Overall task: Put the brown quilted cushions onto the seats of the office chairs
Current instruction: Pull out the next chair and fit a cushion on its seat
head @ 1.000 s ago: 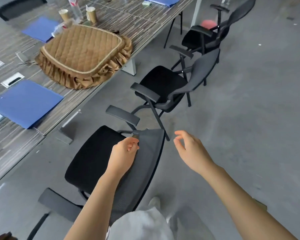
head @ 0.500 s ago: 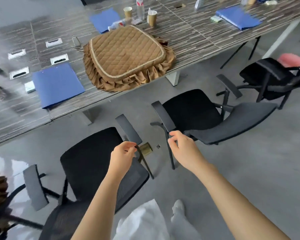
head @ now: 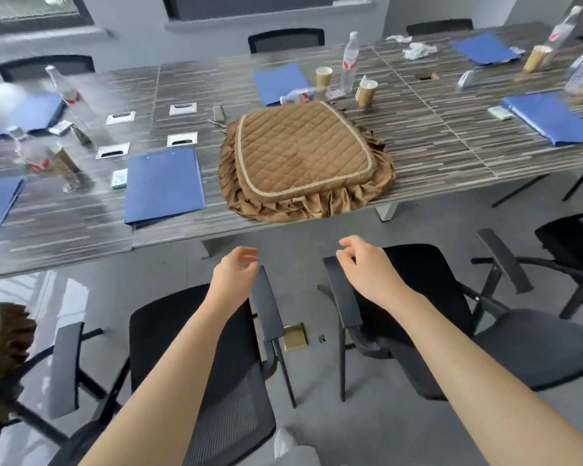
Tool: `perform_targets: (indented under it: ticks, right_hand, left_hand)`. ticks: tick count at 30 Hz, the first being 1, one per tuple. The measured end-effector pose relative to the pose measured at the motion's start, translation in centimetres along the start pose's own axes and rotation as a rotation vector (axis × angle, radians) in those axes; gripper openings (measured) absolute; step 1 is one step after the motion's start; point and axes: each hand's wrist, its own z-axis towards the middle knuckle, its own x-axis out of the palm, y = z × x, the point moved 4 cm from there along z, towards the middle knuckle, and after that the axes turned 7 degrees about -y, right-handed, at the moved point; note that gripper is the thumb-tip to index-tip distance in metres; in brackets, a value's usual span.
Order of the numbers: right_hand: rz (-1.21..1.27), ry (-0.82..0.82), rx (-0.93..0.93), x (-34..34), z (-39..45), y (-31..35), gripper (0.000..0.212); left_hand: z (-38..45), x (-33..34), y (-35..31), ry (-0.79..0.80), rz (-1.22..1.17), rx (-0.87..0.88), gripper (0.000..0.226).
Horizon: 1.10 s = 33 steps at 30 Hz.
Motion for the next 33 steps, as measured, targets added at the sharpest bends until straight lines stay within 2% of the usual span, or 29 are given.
perform_targets:
  ticks: [10,13,17,23,28,31,33]
  right_hand:
    - [-0.011,-0.039,0.024,-2.5,17.2,-0.2,0.035]
    - [-0.034,0.001,0.052,-2.5,23.8,-1.7,0.036]
    - [-0.069,0.030,0.122,-2.4,32.0,-5.2,0.039]
    - [-0.039,0.003,0.348,-2.1,41.0,-11.7,0.051]
    - [-0.016,-0.054,0.473,-1.2,46.0,-16.7,0.068]
    - [0.113,-0.035,0.560,-0.8,46.8,-17.1,0.068]
    - [0.229,-0.030,0.623,-0.2,47.2,-17.8,0.069]
  left_hand:
    - [15.2,1.0,-4.7,-0.043,0.051,-0.038,0.031]
    - [20.3,2.4,-5.0,-0.067,0.014,-0.132,0.035]
    - [26.6,4.7,-4.5,-0.119,-0.109,-0.355,0.040]
    - [32.0,8.2,-2.8,-0.161,-0.096,-0.491,0.055]
    - [35.9,9.3,-1.7,-0.181,-0.104,-0.520,0.052]
    - [37.5,9.6,-1.4,-0.180,-0.197,-0.607,0.050]
    - [38.2,9.8,-0.9,-0.188,-0.311,-0.670,0.065]
